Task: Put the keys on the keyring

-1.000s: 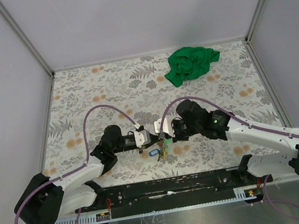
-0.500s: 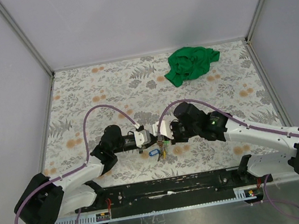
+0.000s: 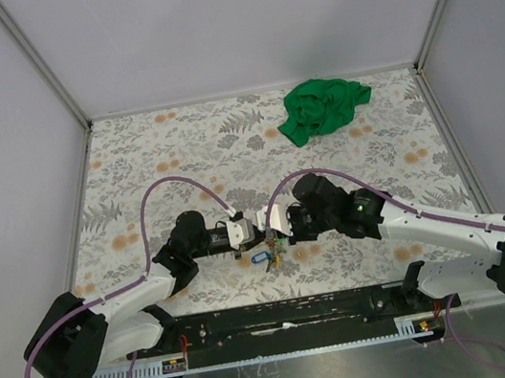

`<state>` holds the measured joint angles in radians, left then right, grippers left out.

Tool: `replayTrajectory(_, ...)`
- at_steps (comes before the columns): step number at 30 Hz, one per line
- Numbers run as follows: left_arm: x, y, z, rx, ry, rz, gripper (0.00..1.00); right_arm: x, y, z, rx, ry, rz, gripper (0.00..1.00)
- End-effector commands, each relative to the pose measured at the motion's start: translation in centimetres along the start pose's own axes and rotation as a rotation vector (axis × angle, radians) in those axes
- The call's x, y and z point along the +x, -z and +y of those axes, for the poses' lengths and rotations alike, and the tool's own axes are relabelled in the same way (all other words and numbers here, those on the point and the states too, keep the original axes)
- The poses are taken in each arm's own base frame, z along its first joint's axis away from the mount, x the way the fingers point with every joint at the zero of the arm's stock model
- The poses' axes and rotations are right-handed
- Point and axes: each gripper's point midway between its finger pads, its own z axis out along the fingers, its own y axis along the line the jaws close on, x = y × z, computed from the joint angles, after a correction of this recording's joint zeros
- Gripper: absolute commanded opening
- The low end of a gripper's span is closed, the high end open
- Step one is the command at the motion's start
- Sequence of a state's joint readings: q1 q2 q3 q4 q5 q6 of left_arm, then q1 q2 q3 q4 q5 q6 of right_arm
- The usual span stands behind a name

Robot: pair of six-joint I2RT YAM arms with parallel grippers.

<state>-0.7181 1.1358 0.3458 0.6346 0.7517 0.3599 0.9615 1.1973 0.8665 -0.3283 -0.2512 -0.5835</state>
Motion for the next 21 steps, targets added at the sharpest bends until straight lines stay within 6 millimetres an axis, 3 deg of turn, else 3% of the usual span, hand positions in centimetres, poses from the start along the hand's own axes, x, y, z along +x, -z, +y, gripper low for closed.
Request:
replayTrajectory(1, -2.50, -0.47, 0.99, -0.011, -0.051, -0.061, 0.00, -2.63, 0.71, -1.20, 0.040, 0.022, -0.065, 0.00)
replayTrajectory(21, -2.23, -0.51, 0.99, -0.008, -0.044, -0.049, 0.00, -2.76, 1.39, -1.65, 0.077, 0.005, -0.062, 0.00)
